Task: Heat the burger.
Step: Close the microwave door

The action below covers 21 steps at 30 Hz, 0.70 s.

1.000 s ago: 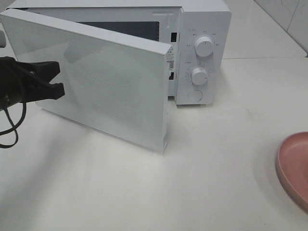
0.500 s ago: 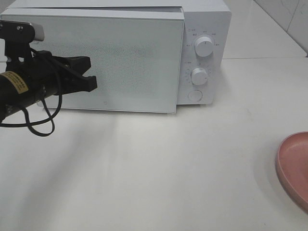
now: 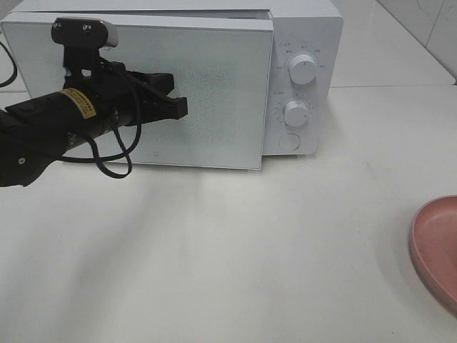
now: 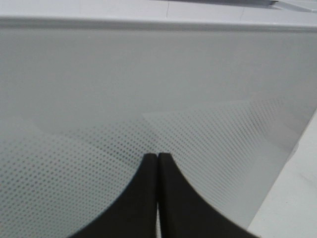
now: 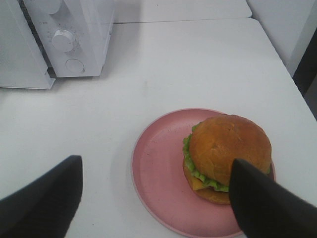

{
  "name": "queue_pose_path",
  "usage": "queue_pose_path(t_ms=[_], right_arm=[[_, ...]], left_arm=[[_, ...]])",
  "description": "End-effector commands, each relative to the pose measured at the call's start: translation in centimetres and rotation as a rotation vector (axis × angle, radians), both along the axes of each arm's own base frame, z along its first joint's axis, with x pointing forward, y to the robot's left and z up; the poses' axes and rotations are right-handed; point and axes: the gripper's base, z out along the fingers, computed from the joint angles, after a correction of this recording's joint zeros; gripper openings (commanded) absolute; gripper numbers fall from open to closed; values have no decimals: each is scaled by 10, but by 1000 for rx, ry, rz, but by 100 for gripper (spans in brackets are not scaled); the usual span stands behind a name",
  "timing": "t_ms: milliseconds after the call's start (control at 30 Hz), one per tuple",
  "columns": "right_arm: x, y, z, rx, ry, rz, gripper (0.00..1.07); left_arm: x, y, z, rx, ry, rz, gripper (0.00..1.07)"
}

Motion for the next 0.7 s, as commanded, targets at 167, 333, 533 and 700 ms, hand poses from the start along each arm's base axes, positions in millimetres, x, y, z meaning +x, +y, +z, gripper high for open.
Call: queue_pose_path(t_ms=[167, 333, 533, 700], right_arm=[[-3, 0, 0, -10, -35, -4, 76], [-3, 0, 0, -10, -35, -4, 76], [-3, 0, 0, -10, -35, -4, 76], [-3, 0, 0, -10, -35, -4, 76]], left_arm=[[16, -13, 4, -20, -3, 9, 0], [26, -18, 6, -37, -15, 17, 0], [39, -25, 7, -37, -14, 21, 0], [48, -30, 7, -45, -19, 27, 0]])
